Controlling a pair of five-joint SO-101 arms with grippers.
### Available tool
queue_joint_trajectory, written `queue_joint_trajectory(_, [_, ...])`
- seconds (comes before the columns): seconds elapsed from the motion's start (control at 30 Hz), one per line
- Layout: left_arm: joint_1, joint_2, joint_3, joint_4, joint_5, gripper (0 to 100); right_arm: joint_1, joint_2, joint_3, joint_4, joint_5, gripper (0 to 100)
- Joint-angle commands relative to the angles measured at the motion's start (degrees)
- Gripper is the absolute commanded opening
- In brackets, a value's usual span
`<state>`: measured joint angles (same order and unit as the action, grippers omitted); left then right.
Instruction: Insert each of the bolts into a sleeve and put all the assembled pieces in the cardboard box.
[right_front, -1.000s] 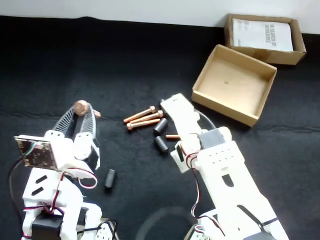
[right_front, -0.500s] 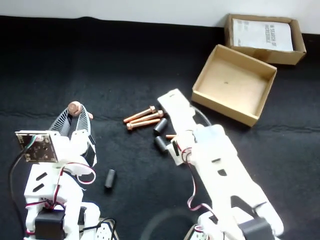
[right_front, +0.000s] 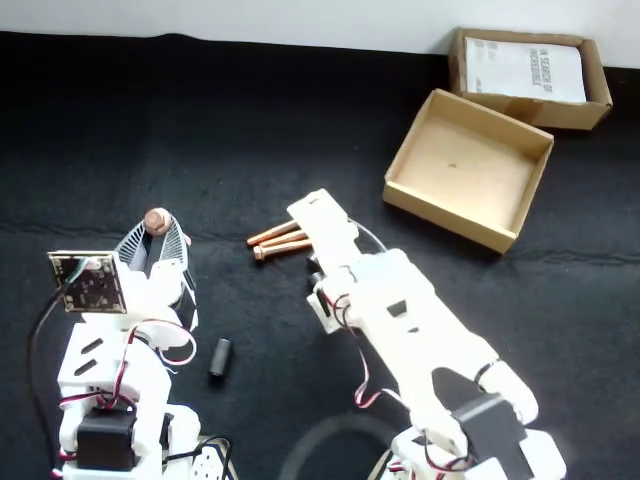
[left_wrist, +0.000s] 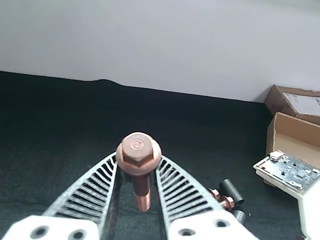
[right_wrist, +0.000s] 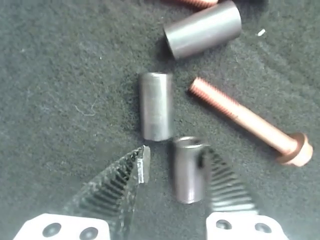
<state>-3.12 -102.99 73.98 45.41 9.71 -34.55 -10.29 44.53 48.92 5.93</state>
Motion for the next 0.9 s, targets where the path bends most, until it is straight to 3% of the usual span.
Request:
queue_joint_trajectory(0.0, [-0.75,-0.75,0.31,-1.23,-0.35,1,-0.48,1.10,-3.47,-0.48,-0.70,11.2])
queue_joint_trajectory(0.53, [-0.66,-0.75,2.15,-1.32,-0.35,1,2.59,1.19,-4.09,5.93,-0.97,11.2])
queue_joint_trajectory(0.87, [-0.66,-0.66,2.95,-1.32,-0.35,1,2.42,1.71,0.13,-0.13,-0.62,11.2])
